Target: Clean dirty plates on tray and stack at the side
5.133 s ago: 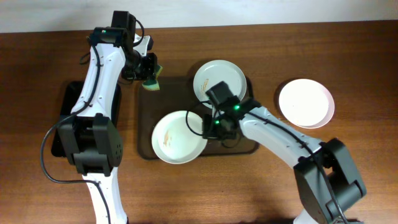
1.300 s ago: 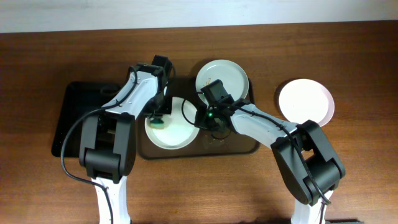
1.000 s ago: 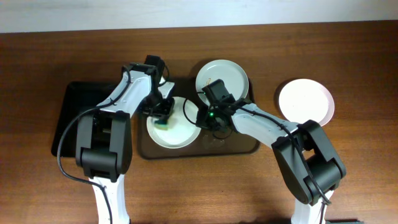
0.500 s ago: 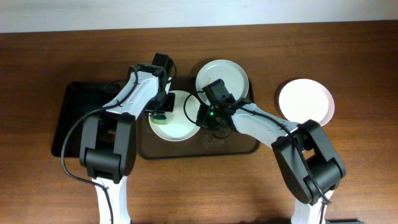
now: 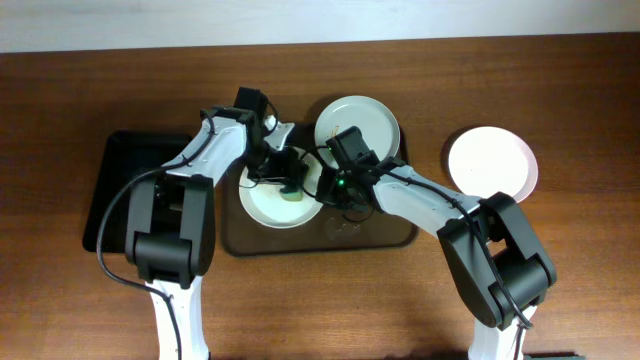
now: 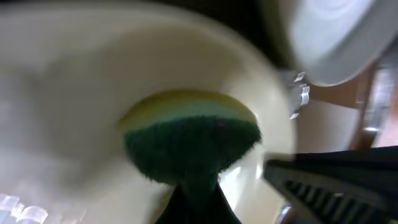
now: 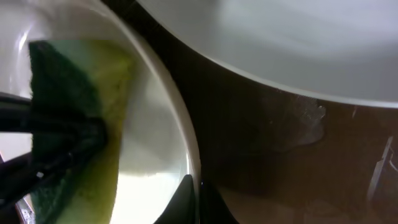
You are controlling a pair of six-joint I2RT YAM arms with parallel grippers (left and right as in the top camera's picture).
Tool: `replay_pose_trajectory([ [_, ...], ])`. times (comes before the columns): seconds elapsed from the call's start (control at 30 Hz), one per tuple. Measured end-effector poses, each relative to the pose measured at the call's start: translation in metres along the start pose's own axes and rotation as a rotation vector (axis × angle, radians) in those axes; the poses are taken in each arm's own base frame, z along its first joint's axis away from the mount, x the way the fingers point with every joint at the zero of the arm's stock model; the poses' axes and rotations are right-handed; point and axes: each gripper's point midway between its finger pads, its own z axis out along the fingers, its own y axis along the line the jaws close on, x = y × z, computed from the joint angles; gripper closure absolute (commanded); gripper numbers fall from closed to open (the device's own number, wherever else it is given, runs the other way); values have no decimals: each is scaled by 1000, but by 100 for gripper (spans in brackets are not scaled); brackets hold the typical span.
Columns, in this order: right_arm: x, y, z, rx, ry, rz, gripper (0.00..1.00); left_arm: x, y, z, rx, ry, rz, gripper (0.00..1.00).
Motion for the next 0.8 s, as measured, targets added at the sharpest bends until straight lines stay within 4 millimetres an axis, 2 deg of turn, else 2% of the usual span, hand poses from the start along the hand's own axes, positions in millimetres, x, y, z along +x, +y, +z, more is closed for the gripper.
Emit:
replay_pose_trajectory([
  [0.07,0,0,0,0,0,-3,96,-3,3,-4,41,-16,-18,99],
  [0.17,0,0,0,-1,1,-3,96,-17,21,-31,49,-60,-76,99],
  [0.27,1,1,0,-6,7,-18,96,-55,30,-90,14,-173,-82,99],
  [0.3,3,1,0,-6,15,-22,96,-59,28,-98,10,-187,-77,99],
  [0.37,10,-4,-4,16,47,-49,96,-64,27,-106,-4,-204,-69,99],
  [0.43,17,-12,-15,67,72,-71,96,-60,33,-105,-39,-188,-80,99],
  [0.5,16,-14,-36,100,51,-103,96,-57,39,-105,-80,-176,-88,99],
  [0.63,-2,-10,-100,163,-101,-178,96,-55,46,-104,-136,-164,-92,99],
  [0.73,-8,-26,-114,265,-151,-200,96,-54,47,-103,-148,-162,-90,99],
  [0.8,-12,-42,-131,379,-193,-226,96,-54,48,-103,-153,-162,-91,99],
])
